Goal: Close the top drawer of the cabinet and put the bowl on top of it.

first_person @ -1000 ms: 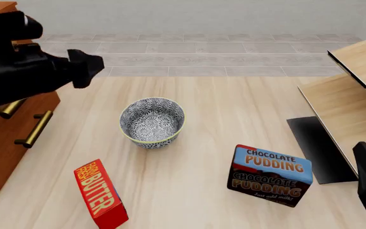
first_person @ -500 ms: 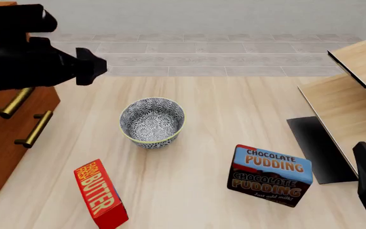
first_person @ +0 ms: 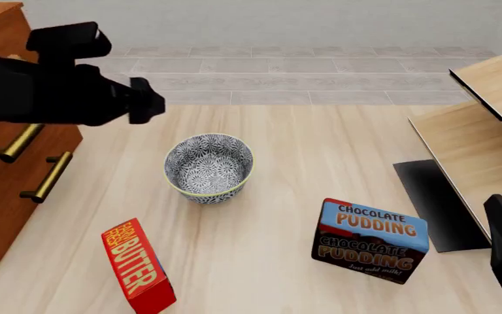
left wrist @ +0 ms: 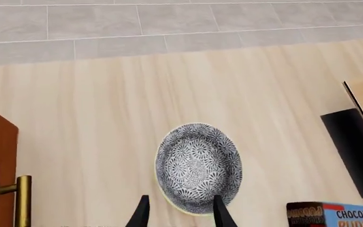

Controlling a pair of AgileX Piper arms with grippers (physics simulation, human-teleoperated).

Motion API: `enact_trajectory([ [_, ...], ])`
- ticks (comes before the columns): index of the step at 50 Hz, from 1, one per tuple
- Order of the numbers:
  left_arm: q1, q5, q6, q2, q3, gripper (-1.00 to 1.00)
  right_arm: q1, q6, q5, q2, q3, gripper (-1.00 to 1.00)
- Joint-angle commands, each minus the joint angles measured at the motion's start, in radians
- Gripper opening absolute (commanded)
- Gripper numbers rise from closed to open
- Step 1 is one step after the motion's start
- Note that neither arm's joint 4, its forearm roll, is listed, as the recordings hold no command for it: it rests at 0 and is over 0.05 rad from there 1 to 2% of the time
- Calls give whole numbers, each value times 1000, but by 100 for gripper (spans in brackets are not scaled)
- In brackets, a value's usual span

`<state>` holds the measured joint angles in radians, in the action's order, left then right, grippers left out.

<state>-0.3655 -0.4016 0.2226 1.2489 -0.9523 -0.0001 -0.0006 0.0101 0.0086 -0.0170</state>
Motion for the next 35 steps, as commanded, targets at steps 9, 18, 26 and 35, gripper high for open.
enact_trajectory([
  [9, 23, 12, 53, 64, -13, 100, 0, 0, -2, -2, 4, 100],
  [18, 59, 52, 58, 91, 2, 100, 0, 0, -2, -2, 4, 100],
  [26, 67, 57, 76, 107, -4, 100, 0, 0, -2, -2, 4, 100],
  [35, 84, 94, 84, 136, 12, 100, 0, 0, -2, -2, 4, 100],
])
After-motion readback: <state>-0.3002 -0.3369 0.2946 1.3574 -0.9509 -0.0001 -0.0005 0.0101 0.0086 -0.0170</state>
